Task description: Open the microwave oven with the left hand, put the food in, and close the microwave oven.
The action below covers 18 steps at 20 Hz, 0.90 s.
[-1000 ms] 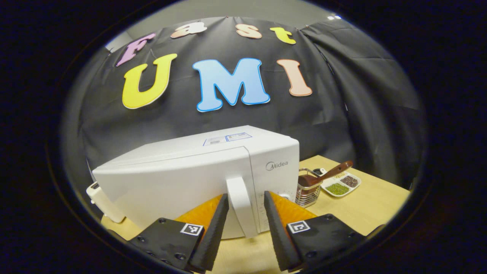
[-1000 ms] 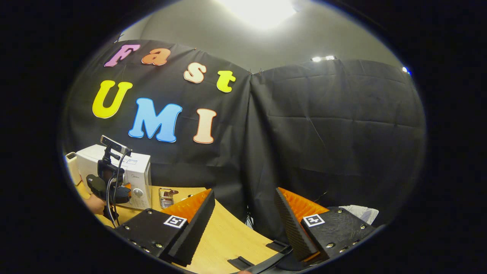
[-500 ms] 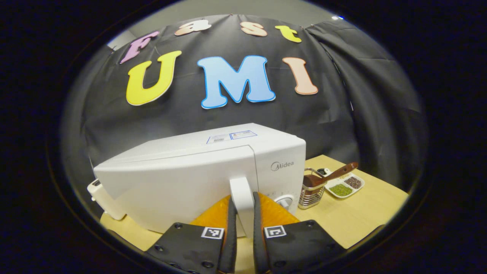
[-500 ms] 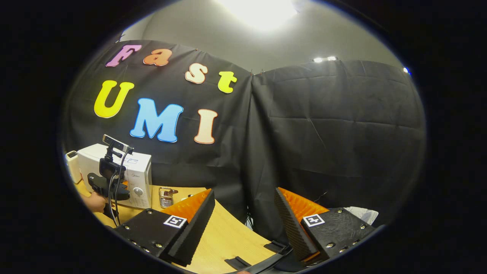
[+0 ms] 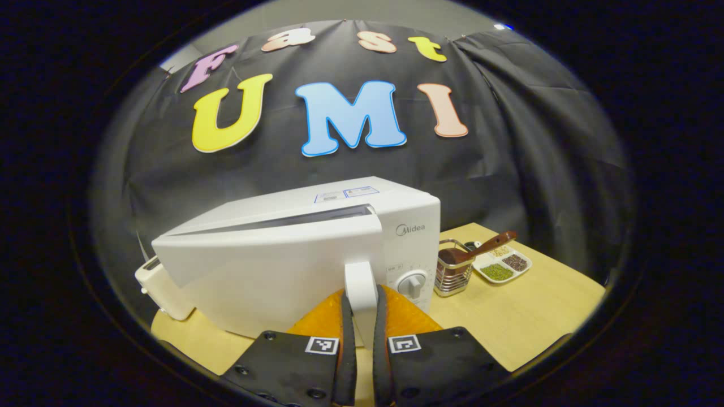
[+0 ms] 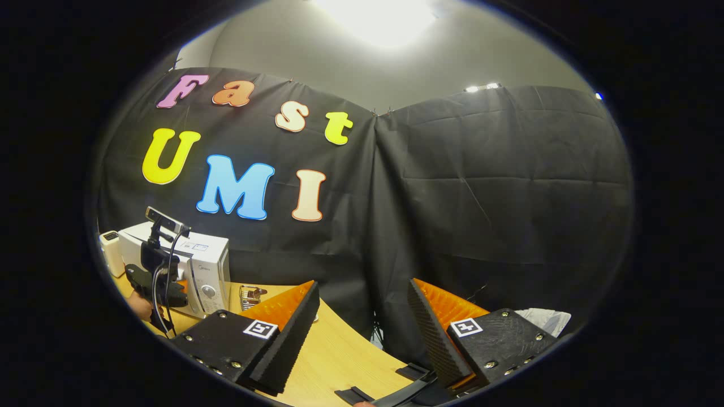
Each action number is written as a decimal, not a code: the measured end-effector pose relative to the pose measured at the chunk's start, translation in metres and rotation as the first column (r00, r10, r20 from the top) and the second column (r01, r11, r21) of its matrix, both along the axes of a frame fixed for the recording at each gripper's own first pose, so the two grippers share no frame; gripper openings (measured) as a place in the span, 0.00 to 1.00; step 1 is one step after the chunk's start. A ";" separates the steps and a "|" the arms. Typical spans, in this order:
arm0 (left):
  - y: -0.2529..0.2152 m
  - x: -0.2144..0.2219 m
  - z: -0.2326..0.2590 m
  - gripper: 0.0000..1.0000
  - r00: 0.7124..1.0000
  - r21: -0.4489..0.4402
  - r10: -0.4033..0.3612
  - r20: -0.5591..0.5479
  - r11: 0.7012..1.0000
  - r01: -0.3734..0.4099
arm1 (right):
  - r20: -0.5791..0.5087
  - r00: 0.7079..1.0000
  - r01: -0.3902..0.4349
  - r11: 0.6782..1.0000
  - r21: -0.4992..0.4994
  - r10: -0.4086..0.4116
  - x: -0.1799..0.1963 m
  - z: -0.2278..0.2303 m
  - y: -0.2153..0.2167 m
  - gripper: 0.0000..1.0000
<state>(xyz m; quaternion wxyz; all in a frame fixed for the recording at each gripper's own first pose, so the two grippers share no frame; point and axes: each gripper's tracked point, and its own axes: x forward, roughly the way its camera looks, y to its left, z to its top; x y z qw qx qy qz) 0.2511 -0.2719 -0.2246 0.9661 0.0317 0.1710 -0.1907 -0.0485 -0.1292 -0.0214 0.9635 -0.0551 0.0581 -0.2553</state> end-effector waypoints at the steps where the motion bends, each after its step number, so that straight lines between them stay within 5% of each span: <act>1: 0.004 -0.007 0.000 0.20 1.000 -0.007 -0.007 -0.013 1.000 0.007 | -0.005 1.000 -0.019 1.000 0.002 0.019 0.004 -0.003 0.002 0.95; 10: 0.044 -0.065 0.003 0.18 0.998 0.025 0.054 -0.025 0.998 -0.053 | 0.042 0.978 -0.204 0.977 0.055 0.202 0.013 -0.008 0.006 0.95; 18: 0.094 -0.114 0.004 0.18 0.980 0.077 0.194 -0.040 0.979 -0.191 | 0.072 0.941 -0.339 0.933 0.121 0.332 0.014 -0.019 -0.004 0.95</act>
